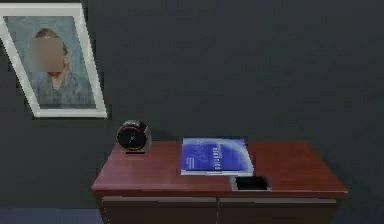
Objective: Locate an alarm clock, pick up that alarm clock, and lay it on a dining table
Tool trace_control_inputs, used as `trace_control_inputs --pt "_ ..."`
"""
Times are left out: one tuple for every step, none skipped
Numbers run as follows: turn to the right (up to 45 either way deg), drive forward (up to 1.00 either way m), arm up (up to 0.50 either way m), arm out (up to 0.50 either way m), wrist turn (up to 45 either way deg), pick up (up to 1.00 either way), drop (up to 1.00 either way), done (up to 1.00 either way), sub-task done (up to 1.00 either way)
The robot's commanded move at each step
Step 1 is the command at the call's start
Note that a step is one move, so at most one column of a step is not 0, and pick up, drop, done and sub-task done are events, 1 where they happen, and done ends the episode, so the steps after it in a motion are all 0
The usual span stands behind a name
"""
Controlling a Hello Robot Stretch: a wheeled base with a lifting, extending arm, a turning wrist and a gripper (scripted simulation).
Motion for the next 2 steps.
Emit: trace_control_inputs --pt "-45.0 0.00 0.00 0.00 0.0 0.00 0.00 0.00 0.00" --pt "-45.0 0.00 0.00 0.00 0.0 0.00 0.00 0.00 0.00"
